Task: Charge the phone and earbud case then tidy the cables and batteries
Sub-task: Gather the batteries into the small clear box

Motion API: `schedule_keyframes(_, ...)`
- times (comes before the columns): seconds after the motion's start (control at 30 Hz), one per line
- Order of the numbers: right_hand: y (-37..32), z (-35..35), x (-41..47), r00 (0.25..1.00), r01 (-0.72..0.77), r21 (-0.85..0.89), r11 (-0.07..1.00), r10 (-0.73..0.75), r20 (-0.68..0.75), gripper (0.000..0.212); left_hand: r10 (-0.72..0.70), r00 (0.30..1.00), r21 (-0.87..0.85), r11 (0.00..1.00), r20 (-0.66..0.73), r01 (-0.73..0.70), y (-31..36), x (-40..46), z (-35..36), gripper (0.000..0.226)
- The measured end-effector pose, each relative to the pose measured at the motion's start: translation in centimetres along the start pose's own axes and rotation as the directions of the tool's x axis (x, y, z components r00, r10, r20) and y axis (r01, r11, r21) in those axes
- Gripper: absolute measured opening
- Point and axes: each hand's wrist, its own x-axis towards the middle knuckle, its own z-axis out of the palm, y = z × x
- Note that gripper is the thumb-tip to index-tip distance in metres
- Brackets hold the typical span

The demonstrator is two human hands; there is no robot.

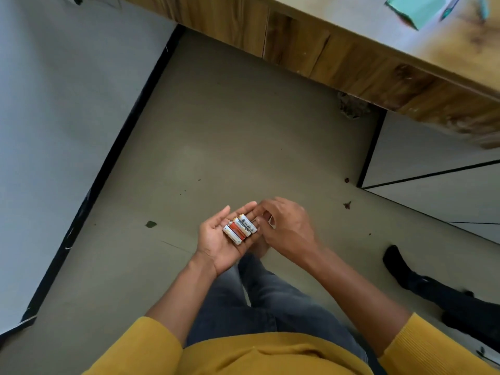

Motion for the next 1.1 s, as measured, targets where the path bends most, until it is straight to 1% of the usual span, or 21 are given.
schedule_keyframes(0.1, -0.6, 0.4, -0.7, 1.000, 0.000, 0.021, 1.000, 0.001, -0.029, 0.008, -0.017, 1.000, 0.001, 1.000, 0.011, 0.017, 0.3, -0.8, 0.1, 0.053)
schedule_keyframes(0.23, -1.9, 1.0, -1.6, 0.996, -0.037, 0.031, 0.999, 0.039, -0.078, 0.006, -0.067, 0.998, 0.050, 0.997, 0.007, 0.066, 0.9, -1.6, -0.3, 0.054)
schedule_keyframes(0.37, -3.7, 1.6, -3.2, 0.982, -0.100, 0.049, 0.994, 0.107, -0.155, 0.006, -0.133, 0.991, 0.113, 0.985, 0.028, 0.129, 1.8, -2.8, -0.6, 0.054)
schedule_keyframes(0.47, -5.0, 2.4, -4.5, 0.967, -0.140, 0.084, 0.987, 0.154, -0.202, 0.005, -0.154, 0.987, 0.146, 0.978, 0.040, 0.147, 2.3, -3.7, -0.4, 0.053)
schedule_keyframes(0.6, -6.2, 3.5, -6.0, 0.947, -0.183, 0.097, 0.978, 0.202, -0.248, 0.015, -0.177, 0.981, 0.220, 0.963, 0.073, 0.157, 2.5, -4.8, 0.5, 0.056)
schedule_keyframes(0.7, -6.5, 3.5, -6.8, 0.916, -0.213, 0.142, 0.967, 0.248, -0.316, 0.018, -0.186, 0.980, 0.287, 0.945, 0.072, 0.158, 2.6, -4.8, 1.1, 0.057)
schedule_keyframes(0.8, -6.0, 2.7, -7.1, 0.876, -0.238, 0.191, 0.952, 0.296, -0.382, 0.017, -0.188, 0.980, 0.338, 0.928, 0.060, 0.157, 2.4, -4.3, 2.1, 0.058)
schedule_keyframes(0.93, -4.3, 0.3, -6.3, 0.836, -0.247, 0.235, 0.940, 0.329, -0.439, 0.015, -0.167, 0.984, 0.355, 0.926, 0.070, 0.132, 1.8, -3.3, 4.9, 0.054)
schedule_keyframes(1.1, 0.7, -3.9, -3.3, 0.813, -0.237, 0.195, 0.952, 0.304, -0.497, 0.007, -0.132, 0.988, 0.343, 0.934, 0.082, 0.096, 0.5, 0.9, 8.7, 0.054)
